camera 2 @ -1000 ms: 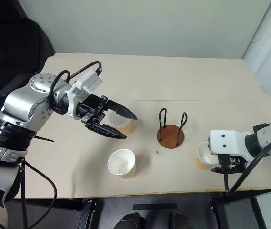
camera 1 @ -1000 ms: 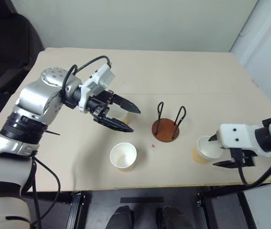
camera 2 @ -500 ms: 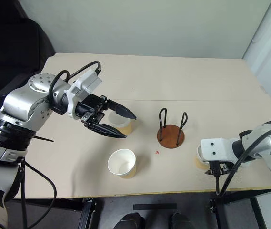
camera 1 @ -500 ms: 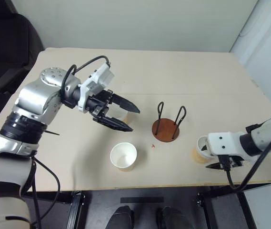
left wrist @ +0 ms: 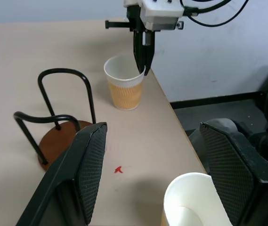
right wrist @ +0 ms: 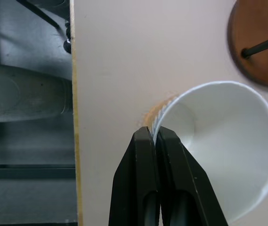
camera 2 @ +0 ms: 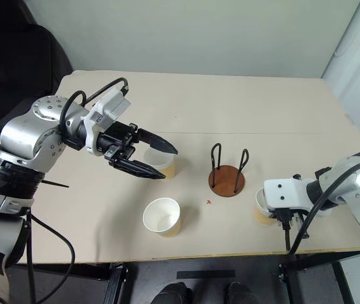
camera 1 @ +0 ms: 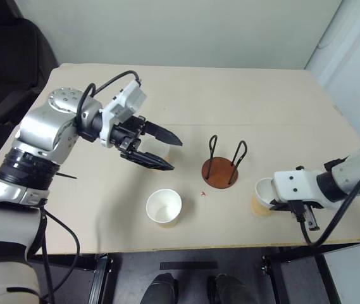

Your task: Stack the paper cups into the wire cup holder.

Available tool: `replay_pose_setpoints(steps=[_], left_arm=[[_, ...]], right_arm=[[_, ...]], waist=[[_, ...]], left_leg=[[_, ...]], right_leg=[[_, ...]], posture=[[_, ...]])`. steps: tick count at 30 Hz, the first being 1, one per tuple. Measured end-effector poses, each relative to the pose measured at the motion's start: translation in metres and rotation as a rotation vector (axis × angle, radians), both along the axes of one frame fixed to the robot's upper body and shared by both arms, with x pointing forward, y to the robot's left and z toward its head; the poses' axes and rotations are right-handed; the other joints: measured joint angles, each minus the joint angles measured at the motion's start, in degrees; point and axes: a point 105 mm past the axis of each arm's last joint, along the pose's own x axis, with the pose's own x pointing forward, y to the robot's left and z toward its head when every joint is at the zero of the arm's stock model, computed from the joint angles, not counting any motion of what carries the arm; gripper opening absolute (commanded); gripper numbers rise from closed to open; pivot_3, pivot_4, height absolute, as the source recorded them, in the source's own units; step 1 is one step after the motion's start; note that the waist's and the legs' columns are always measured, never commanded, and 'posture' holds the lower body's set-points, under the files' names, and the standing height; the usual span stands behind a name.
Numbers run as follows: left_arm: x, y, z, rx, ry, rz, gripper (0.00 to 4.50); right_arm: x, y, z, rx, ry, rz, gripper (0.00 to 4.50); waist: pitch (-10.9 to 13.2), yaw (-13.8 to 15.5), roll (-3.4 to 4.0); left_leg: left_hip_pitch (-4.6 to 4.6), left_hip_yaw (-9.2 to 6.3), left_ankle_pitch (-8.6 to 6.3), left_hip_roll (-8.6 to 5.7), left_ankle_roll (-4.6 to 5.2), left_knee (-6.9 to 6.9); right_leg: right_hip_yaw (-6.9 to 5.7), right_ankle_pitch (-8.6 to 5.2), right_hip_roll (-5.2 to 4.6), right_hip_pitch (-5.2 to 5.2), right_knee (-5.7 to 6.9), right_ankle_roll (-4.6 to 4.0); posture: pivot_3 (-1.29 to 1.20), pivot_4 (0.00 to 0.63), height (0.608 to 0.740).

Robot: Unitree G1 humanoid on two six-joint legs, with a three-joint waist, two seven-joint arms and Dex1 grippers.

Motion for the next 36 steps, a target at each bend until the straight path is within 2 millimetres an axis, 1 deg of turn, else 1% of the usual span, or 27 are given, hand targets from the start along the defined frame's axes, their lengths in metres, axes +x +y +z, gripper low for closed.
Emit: replay_pose_setpoints(steps=[6, 11, 15, 17, 21, 24, 28, 33, 36], left_arm=[[0.002, 0.004, 0.002, -0.013, -0.011, 0.021, 3.39], [0.004, 0.007, 0.001, -0.006, -0.01, 0.04, 3.39], [0.005, 0.007, 0.001, -0.009, -0.011, 0.043, 3.39], [0.006, 0.008, 0.001, -0.011, -0.009, 0.049, 3.39], [0.007, 0.008, 0.0, -0.011, -0.007, 0.052, 3.39], [0.007, 0.009, 0.0, -0.011, -0.006, 0.055, 3.39], [0.008, 0.008, 0.0, -0.01, -0.006, 0.055, 3.39], [0.008, 0.008, -0.001, -0.01, -0.005, 0.053, 3.39], [0.008, 0.006, -0.001, -0.013, -0.004, 0.05, 3.39]], right_arm=[[0.017, 0.0, 0.032, 0.001, -0.122, -0.012, 0.02], [0.031, -0.005, 0.054, -0.02, -0.221, -0.027, 0.02], [0.048, -0.011, 0.085, -0.038, -0.36, -0.046, 0.02], [0.056, -0.007, 0.101, -0.023, -0.417, -0.039, 0.02], [0.057, 0.012, 0.12, 0.022, -0.467, 0.016, 0.02], [0.055, 0.024, 0.129, 0.051, -0.477, 0.052, 0.02], [0.044, 0.044, 0.139, 0.089, -0.481, 0.132, 0.02], [0.04, 0.056, 0.131, 0.104, -0.426, 0.183, 0.02], [0.04, 0.059, 0.125, 0.096, -0.4, 0.199, 0.02]], waist=[[0.0, 0.01, 0.0], [0.0, -0.02, 0.01], [0.01, -0.14, 0.02], [0.01, -0.3, 0.02], [0.02, -0.39, 0.03], [0.02, -0.33, 0.04], [0.03, -0.35, 0.05], [0.03, -0.34, 0.05], [0.03, -0.34, 0.05]], left_leg=[[-0.01, -0.02, 0.0, 0.0, 0.01, -0.03], [-0.02, -0.02, -0.02, 0.0, 0.03, -0.02], [-0.02, -0.03, -0.02, 0.0, 0.04, -0.03], [-0.02, -0.02, -0.02, 0.0, 0.03, -0.05], [-0.06, -0.03, -0.02, 0.0, 0.03, -0.06], [-0.11, -0.03, -0.02, 0.0, 0.04, -0.06], [-0.13, -0.03, -0.02, 0.0, 0.04, -0.08], [-0.14, -0.06, -0.02, -0.01, 0.04, -0.06], [-0.14, -0.07, -0.02, -0.01, 0.03, -0.07]], right_leg=[[-0.02, 0.0, 0.0, -0.01, -0.03, 0.0], [-0.01, 0.0, -0.01, -0.01, -0.06, 0.0], [-0.03, 0.0, -0.01, -0.04, -0.04, 0.0], [-0.03, 0.0, -0.01, -0.06, -0.04, 0.0], [-0.04, 0.0, -0.01, -0.09, -0.09, -0.01], [-0.05, 0.0, -0.01, -0.1, -0.14, -0.01], [-0.05, -0.01, -0.01, -0.14, -0.15, -0.02], [-0.07, -0.02, -0.02, -0.13, -0.16, -0.03], [-0.08, -0.02, -0.02, -0.14, -0.15, -0.04]], posture=[[0.0, 0.15, 0.74], [0.0, 0.15, 0.74], [0.0, 0.15, 0.74], [0.0, 0.15, 0.74], [0.0, 0.15, 0.74], [0.0, 0.15, 0.74], [0.0, 0.15, 0.74], [0.0, 0.15, 0.74], [0.0, 0.15, 0.74]])
